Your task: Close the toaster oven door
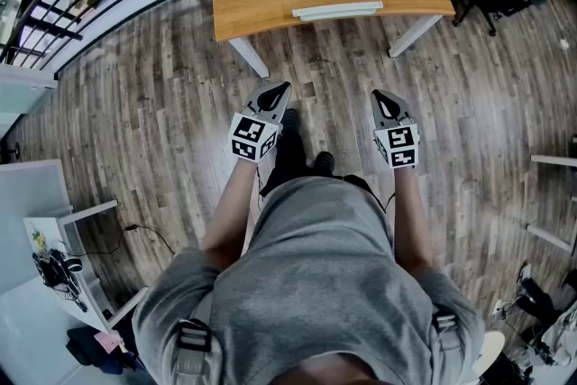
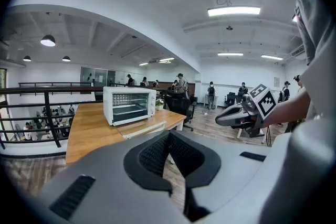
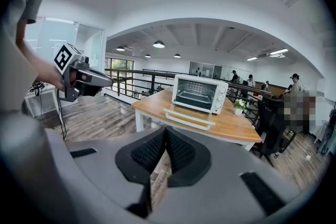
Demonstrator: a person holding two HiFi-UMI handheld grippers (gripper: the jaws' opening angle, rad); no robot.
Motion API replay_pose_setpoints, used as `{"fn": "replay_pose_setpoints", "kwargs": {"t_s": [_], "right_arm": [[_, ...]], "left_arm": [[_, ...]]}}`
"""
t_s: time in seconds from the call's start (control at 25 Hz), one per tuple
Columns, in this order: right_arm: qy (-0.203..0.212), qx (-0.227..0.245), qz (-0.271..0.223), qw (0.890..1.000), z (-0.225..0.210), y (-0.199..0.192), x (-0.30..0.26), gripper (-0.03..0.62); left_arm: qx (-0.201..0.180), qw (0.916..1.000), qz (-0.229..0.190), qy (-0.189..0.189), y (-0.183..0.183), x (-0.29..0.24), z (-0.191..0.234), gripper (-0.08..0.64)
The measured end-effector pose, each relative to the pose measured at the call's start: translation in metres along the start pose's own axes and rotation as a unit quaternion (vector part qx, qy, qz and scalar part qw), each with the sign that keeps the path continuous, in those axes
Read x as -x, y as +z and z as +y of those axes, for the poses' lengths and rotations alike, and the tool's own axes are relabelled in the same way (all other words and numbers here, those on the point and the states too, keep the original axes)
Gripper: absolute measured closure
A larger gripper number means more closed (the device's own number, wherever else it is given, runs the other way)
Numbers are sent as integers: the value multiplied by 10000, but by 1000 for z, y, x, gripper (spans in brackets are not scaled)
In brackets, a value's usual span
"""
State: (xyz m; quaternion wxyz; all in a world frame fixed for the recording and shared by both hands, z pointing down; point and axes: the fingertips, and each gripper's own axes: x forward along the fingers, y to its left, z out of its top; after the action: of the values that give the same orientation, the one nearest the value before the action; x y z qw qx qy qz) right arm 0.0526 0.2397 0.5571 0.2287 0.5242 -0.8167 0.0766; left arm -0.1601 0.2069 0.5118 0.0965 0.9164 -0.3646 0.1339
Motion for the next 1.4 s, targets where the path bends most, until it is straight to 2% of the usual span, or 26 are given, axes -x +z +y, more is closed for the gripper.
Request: {"fn": "replay_pose_setpoints", "kwargs": {"t_s": [0.56, 0.8, 1.4], "right_arm": [[-19, -108, 11, 9999, -1, -6, 7, 586], [-141, -165, -134, 9997, -6, -2, 10, 586], [-101, -157, -134, 9997, -2, -4, 12, 586]], "left_arm": [[-72, 10000, 43, -36, 1, 2, -8, 541], [-113, 9999, 12, -60, 3, 3, -12, 541], [-123, 9999, 32, -18, 0, 4, -16, 541]]}}
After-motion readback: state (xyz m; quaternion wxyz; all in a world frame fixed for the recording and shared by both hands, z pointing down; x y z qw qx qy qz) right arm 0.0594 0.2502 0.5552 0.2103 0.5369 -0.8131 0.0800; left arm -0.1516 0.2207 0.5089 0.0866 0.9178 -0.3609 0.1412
